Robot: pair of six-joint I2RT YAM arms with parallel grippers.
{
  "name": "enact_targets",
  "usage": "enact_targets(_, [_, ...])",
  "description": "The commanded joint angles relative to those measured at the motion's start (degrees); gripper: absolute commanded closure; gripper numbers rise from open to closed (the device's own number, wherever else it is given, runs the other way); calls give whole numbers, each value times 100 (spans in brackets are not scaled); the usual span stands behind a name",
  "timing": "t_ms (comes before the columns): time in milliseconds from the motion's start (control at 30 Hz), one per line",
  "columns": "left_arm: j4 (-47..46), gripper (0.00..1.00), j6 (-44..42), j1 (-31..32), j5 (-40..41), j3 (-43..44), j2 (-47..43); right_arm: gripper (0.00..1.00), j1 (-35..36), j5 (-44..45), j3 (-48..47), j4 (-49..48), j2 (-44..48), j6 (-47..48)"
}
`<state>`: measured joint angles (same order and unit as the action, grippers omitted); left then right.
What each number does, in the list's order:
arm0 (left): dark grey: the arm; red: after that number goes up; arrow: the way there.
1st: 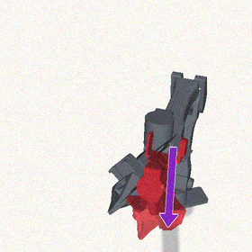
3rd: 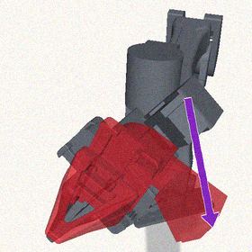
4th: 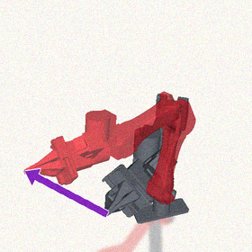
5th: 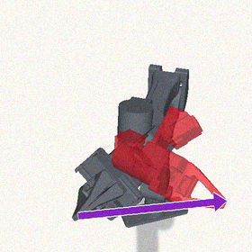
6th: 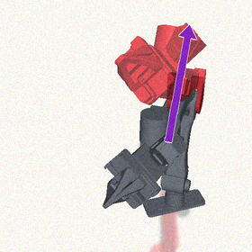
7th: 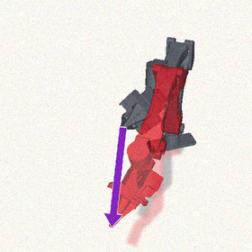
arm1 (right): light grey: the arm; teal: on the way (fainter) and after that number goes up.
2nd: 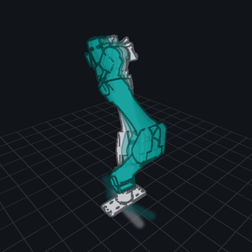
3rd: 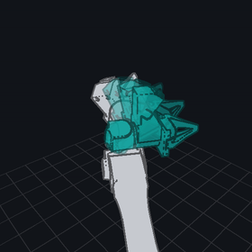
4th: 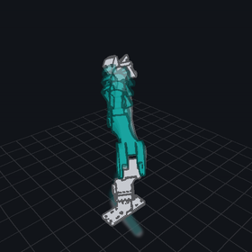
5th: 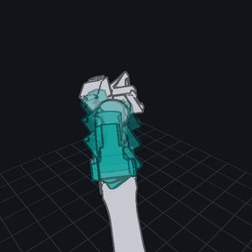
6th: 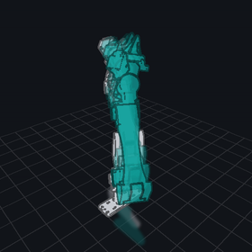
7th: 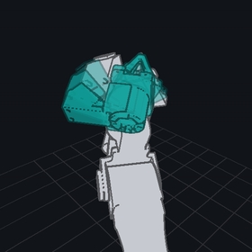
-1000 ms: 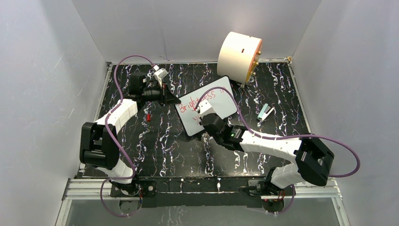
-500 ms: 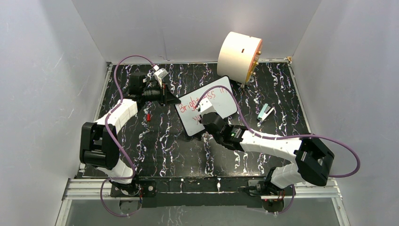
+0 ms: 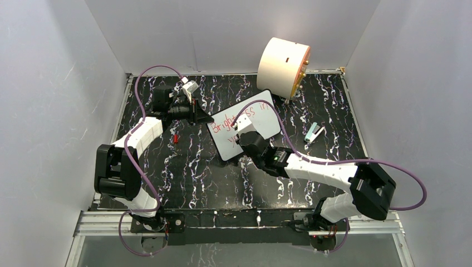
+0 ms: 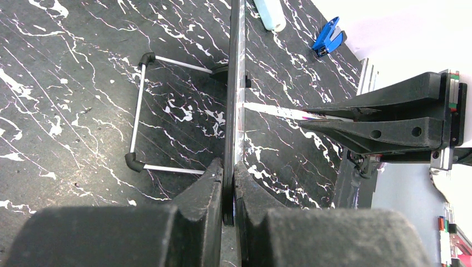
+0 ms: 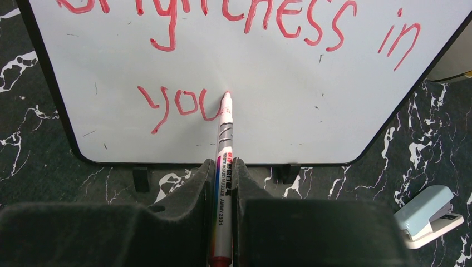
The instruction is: Write a sentence on the whiteboard
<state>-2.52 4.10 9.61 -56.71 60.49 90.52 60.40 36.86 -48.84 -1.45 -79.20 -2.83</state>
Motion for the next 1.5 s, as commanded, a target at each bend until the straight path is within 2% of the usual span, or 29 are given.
enact_targets(0, [507,100,-244,156,416,-106,178,100,-72,-108,-73,-92,79,-87])
enact_targets(333, [507,100,-238,156,413,-97,201,100,-65,-161,119,304,239,-300])
enact_targets(733, [516,100,-250,155,424,-102,185,100,-65,-35,173,334,175,-323])
enact_targets(1100, [525,100,-259,157,424,-105,178,100,-94,20,139,-28,475,-127])
enact_targets(1467, [525,100,-265,164,424,-100,177,100,-260,-250,-5,-340,305,-8])
